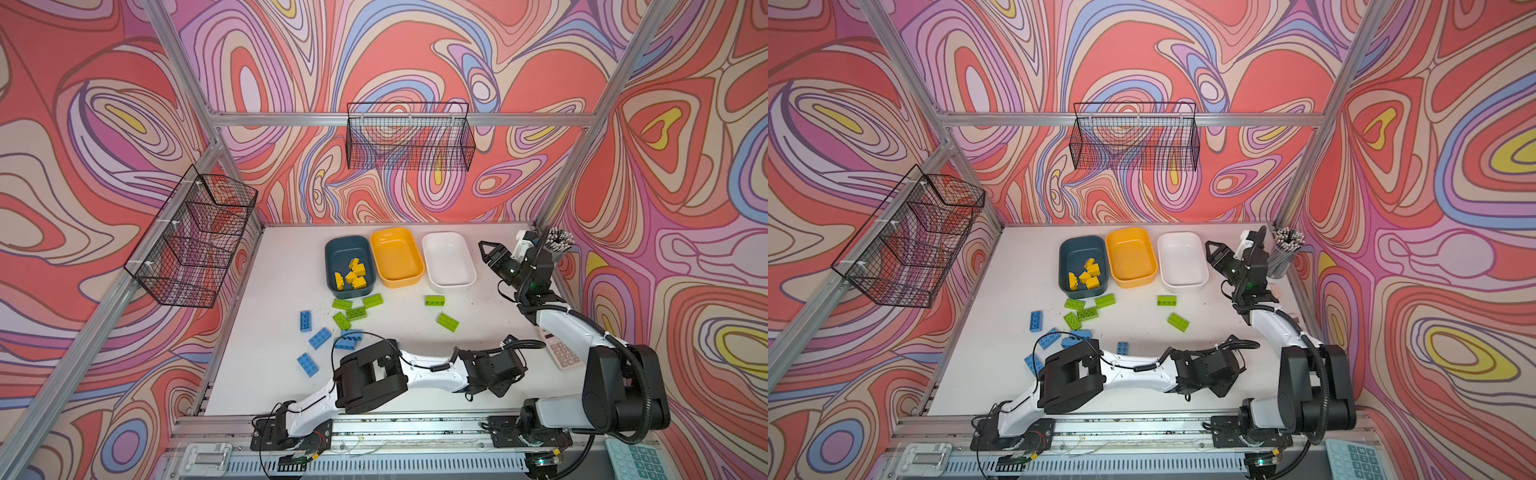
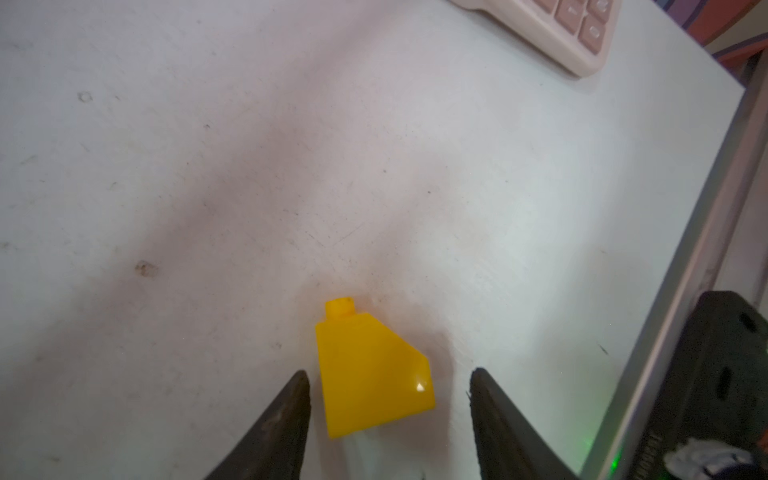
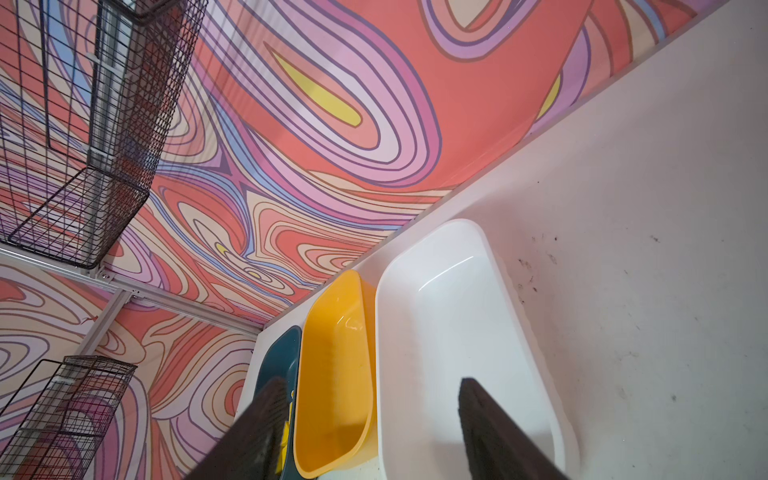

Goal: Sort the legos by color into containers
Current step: 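Close the left gripper on the yellow slope brick near the calculator, then carry the yellow slope brick with the left gripper over the teal bin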

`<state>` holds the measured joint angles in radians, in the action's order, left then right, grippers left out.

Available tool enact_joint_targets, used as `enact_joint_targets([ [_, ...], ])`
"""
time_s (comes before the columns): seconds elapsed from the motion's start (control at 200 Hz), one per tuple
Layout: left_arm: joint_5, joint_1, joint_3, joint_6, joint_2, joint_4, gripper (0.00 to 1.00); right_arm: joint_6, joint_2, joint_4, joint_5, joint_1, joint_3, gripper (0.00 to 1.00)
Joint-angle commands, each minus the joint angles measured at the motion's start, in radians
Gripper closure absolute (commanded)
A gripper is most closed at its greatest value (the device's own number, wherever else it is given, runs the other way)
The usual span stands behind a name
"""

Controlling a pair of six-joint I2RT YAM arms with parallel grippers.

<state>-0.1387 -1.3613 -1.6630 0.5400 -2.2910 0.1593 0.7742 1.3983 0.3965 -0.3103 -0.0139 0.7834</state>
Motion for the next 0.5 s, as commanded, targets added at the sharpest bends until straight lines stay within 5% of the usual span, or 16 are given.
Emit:
enact_joint_targets([
  [0.0, 0.029, 0.023, -0.044, 0.049, -0.038, 0.074, 0.45, -0.004, -0.020, 0.020, 0.011, 0.006, -0.018, 0.31],
  [0.496, 0.088, 0.048, -0.019, 0.069, -0.034, 0.046, 0.66, -0.009, -0.017, 0.022, 0.010, 0.007, -0.025, 0.31],
])
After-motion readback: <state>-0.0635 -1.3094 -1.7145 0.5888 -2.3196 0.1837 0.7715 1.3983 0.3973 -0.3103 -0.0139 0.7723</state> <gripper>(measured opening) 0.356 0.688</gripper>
